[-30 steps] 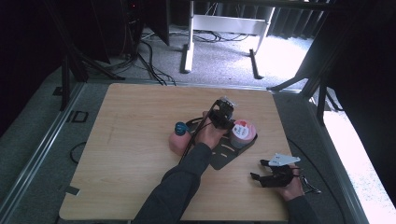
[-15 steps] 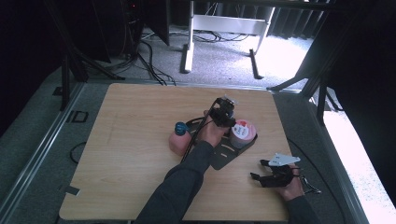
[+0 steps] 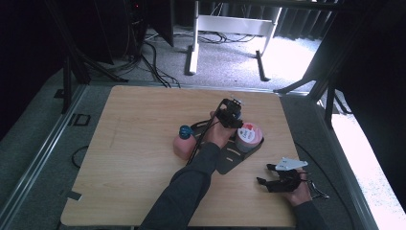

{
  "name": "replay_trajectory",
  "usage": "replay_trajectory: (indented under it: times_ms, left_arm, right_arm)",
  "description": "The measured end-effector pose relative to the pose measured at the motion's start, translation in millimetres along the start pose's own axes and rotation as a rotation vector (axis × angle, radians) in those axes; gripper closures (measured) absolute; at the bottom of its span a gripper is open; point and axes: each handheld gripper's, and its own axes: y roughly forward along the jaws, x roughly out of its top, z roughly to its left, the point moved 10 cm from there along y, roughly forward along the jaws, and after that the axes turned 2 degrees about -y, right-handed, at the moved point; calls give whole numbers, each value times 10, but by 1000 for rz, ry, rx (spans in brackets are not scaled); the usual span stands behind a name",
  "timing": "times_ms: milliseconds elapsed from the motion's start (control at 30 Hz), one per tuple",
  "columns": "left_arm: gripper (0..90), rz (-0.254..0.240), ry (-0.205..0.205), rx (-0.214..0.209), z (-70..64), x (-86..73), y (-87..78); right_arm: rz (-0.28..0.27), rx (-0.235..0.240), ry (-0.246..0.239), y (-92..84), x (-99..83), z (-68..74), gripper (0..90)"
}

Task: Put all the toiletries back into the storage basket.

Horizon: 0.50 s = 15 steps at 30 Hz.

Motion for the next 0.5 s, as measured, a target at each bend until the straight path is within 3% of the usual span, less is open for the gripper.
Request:
replay_trajectory:
  times_ms: [500]
  left_arm:
    - [539, -36, 0, -12, 4, 74, 79]
  right_arm:
    - [0, 0, -1, 0, 0, 0, 252]
